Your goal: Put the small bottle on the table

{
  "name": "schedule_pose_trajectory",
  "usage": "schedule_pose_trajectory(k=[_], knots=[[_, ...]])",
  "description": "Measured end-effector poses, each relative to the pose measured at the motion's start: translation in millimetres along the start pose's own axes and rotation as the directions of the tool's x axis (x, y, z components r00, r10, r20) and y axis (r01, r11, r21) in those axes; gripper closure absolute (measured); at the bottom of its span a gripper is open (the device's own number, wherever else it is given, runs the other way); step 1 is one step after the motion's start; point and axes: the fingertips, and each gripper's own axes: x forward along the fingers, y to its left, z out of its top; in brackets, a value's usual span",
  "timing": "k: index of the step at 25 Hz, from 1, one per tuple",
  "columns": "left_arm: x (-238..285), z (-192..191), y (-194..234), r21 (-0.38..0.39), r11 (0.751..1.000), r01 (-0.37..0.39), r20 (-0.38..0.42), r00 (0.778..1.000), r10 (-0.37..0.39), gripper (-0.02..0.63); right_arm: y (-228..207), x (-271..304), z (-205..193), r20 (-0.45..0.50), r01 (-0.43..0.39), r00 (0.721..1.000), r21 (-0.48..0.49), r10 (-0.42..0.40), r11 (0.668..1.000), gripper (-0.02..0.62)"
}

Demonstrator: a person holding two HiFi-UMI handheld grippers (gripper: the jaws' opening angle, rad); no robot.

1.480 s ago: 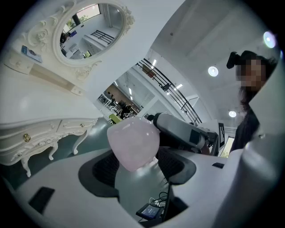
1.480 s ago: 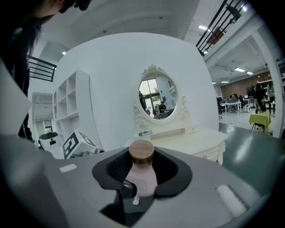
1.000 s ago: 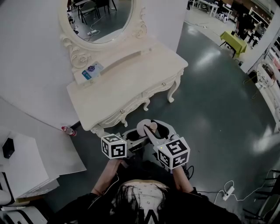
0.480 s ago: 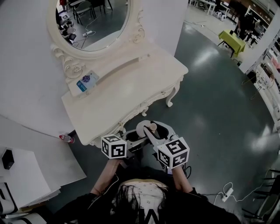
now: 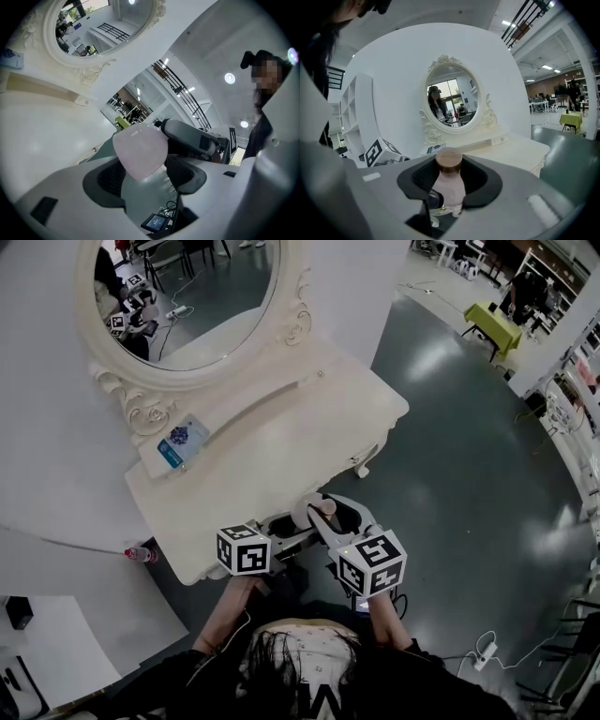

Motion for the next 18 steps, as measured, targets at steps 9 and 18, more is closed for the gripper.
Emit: schedule_pose_trajectory(k=[9, 18], knots=[[-5.7, 41.8, 44.3, -0.012, 0.999, 0.032, -0.019, 0.999, -0.032, 0.35, -13.4, 57.4, 18.9, -0.011, 0.041, 0.999, 0.011, -0.041, 0.999, 0.449], [1.4, 54.5, 68.0, -0.033, 0.997, 0.062, -0.06, 0.996, -0.064, 0.349, -30.2, 81.6, 20.3, -0.026, 0.09, 0.996, 0.035, -0.089, 0.995, 0.449]])
